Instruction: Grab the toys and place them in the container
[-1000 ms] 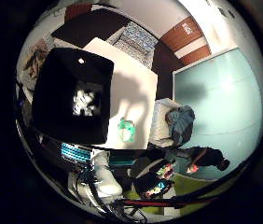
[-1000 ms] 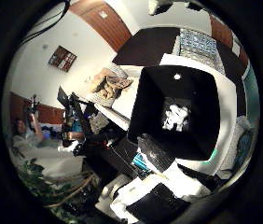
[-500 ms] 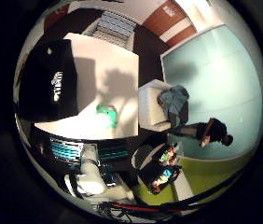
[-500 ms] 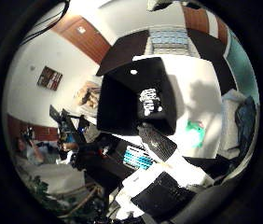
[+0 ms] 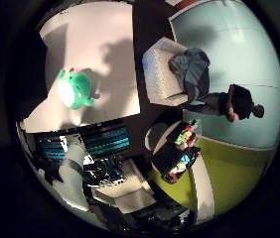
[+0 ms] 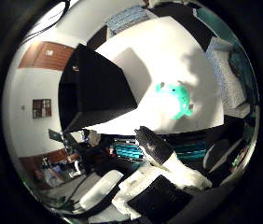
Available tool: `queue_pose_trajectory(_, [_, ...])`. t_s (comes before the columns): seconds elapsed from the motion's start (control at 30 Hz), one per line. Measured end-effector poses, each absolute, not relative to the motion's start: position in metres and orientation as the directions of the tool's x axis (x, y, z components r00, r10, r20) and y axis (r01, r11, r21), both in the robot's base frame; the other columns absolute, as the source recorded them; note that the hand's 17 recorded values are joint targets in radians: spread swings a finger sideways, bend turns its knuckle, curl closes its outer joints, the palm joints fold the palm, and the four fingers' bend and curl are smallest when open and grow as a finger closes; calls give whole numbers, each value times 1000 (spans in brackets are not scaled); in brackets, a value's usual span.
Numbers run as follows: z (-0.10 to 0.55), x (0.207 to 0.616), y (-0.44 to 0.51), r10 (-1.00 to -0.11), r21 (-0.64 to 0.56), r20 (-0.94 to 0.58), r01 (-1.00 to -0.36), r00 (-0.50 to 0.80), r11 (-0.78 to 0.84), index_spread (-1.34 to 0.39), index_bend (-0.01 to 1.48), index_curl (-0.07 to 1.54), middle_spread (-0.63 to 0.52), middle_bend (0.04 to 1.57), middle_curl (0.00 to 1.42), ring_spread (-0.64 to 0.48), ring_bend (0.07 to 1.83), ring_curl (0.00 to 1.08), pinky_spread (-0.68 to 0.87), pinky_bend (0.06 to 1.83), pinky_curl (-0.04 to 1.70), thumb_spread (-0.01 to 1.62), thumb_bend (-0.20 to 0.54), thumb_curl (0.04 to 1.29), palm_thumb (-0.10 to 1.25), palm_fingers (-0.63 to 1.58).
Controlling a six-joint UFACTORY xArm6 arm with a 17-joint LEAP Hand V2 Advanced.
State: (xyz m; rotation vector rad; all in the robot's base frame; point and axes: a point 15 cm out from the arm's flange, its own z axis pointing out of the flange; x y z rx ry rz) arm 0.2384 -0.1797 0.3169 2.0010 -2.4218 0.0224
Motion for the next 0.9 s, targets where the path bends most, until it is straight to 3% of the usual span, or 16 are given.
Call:
queue_pose_trajectory(0.4, [245, 219, -164, -981, 65, -47, -981, -188, 185, -393, 167, 289, 21, 187, 295, 205, 348, 241, 467, 600, 275, 1153, -21, 302, 497, 144])
queue_pose_trajectory(0.9, [219, 258, -158, -986, 21, -64, -988, -151, 150, -389, 172, 291, 25, 184, 293, 205, 344, 242, 473, 595, 263, 1143, -19, 305, 509, 132])
